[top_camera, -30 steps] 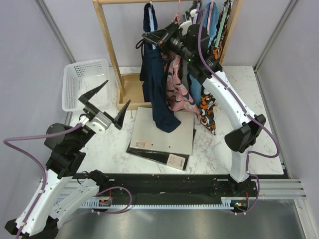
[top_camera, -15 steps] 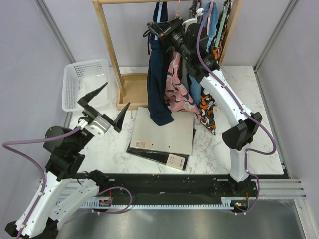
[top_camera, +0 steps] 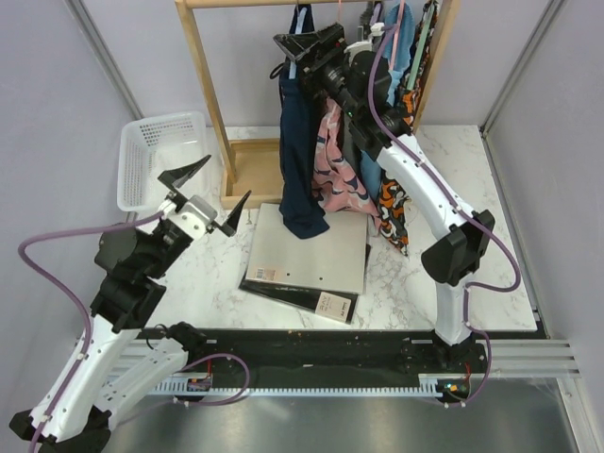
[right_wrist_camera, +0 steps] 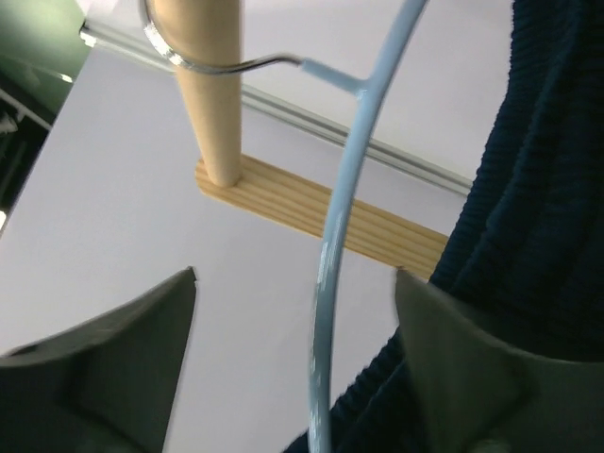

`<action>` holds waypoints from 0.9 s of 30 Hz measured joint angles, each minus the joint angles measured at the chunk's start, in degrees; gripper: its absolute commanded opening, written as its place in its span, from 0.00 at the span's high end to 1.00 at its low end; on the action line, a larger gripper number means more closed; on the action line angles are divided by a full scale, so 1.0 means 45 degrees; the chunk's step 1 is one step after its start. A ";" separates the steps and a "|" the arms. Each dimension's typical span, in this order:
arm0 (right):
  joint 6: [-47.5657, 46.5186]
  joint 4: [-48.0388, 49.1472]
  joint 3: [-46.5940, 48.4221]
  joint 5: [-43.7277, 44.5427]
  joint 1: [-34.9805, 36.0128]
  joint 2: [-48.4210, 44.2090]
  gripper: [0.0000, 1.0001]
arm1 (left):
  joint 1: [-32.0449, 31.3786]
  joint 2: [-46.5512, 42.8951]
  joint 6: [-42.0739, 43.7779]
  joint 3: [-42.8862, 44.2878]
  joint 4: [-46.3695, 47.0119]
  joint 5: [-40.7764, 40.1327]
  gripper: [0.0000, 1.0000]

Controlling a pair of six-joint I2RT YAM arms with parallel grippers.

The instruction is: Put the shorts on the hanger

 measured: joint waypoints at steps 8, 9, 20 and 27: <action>-0.1039 0.0019 -0.2545 -0.0102 0.0151 -0.2574 0.02 | 0.0097 0.0709 -0.2375 0.0272 -0.1316 -0.0554 0.01; -0.1175 -0.0063 -0.2793 -0.0097 0.0170 -0.2909 0.02 | 0.0165 0.0714 -0.2608 0.0272 -0.1389 -0.0554 0.01; -0.4673 -0.0787 -0.6824 -0.1302 0.0427 -0.7446 0.02 | 0.1151 0.1350 -0.4303 0.0913 -0.4770 -0.0345 0.01; -0.9272 -0.3502 -0.8801 -0.1739 0.0563 -1.0438 0.02 | 0.1647 0.3818 -0.3789 0.3963 -0.9729 0.1209 0.01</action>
